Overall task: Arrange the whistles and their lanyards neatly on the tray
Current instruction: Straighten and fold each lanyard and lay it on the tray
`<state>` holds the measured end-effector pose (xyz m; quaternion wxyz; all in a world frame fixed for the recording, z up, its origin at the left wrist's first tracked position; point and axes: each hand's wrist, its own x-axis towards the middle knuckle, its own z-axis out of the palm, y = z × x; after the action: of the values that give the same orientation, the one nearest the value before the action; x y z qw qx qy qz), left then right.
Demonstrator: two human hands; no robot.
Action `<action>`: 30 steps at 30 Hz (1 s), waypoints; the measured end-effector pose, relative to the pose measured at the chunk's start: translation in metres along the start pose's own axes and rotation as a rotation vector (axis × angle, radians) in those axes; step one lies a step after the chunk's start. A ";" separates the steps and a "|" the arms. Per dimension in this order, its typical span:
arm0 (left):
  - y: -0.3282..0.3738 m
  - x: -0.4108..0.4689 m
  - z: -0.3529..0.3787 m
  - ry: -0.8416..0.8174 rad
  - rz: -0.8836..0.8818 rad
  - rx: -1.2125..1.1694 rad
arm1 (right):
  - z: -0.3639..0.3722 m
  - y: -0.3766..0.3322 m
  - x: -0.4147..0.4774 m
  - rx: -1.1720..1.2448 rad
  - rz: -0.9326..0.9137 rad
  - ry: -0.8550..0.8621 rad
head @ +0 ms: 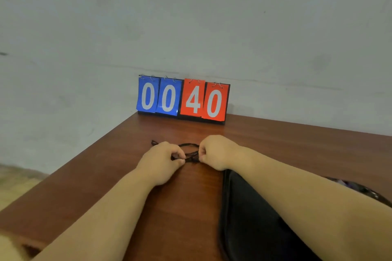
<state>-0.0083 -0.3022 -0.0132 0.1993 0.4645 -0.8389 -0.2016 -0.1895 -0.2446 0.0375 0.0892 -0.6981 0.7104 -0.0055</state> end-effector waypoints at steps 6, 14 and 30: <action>0.004 -0.010 -0.001 -0.015 0.091 0.008 | -0.012 -0.011 -0.011 -0.035 -0.022 -0.081; 0.037 -0.032 0.000 -0.063 0.260 -0.297 | -0.077 -0.023 -0.058 0.007 -0.158 0.125; 0.093 -0.050 -0.092 0.138 0.117 -0.610 | -0.134 0.089 -0.165 0.074 0.029 0.540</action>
<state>-0.0007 -0.2286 0.1057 0.3973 0.3467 -0.7496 -0.4000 -0.2940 -0.0941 0.1773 -0.0781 -0.6575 0.7176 -0.2160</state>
